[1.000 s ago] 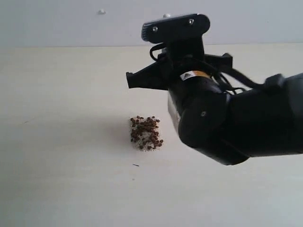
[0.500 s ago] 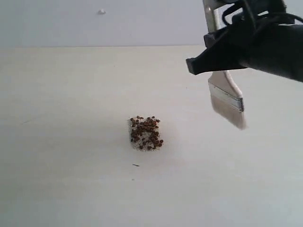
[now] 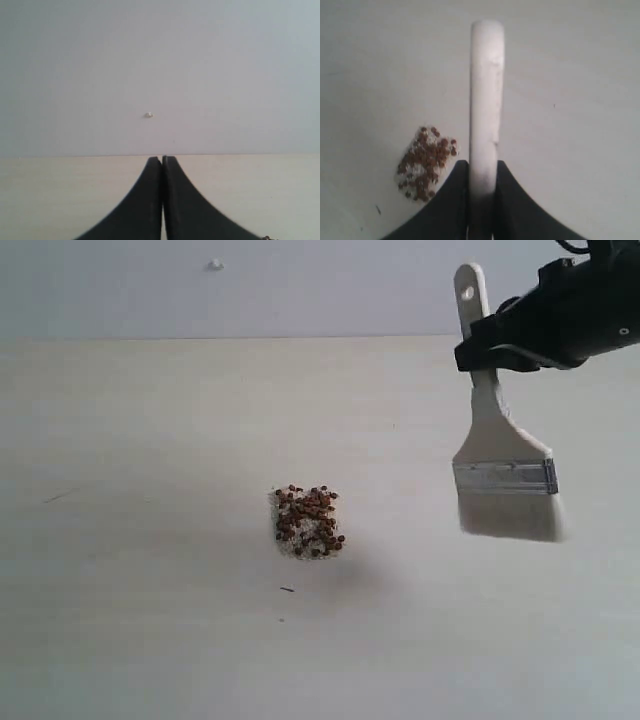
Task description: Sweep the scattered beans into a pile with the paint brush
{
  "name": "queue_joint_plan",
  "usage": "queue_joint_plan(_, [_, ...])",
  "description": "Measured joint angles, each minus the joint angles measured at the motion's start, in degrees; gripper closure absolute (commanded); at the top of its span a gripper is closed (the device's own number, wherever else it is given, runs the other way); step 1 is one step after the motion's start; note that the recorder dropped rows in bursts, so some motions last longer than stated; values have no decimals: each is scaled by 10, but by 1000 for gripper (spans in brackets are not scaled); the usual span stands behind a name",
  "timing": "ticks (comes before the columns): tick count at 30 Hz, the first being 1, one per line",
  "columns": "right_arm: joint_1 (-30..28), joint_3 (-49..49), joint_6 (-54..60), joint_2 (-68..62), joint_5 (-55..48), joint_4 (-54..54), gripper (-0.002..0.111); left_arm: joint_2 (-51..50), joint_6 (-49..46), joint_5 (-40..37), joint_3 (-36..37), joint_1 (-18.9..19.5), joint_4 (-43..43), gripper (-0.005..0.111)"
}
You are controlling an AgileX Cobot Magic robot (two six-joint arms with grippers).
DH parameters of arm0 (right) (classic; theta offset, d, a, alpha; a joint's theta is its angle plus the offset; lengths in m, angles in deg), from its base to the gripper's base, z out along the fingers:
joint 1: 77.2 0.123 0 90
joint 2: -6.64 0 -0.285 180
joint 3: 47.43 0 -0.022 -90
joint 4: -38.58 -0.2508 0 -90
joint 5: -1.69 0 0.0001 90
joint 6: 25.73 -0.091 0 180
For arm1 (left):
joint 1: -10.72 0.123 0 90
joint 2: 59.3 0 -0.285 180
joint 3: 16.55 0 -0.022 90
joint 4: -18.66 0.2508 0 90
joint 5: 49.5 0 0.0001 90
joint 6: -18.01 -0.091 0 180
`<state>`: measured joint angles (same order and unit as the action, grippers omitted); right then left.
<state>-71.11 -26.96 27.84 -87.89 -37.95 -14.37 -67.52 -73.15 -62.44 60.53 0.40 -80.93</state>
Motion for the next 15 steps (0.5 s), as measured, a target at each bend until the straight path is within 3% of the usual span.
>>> queue_joint_plan(6, [-19, -44, -34, -100, -130, 34, 108, 0, 0, 0, 0, 0, 0, 107])
queue_joint_plan(15, [-19, -51, 20, -209, -159, -57, 108, 0, 0, 0, 0, 0, 0, 107])
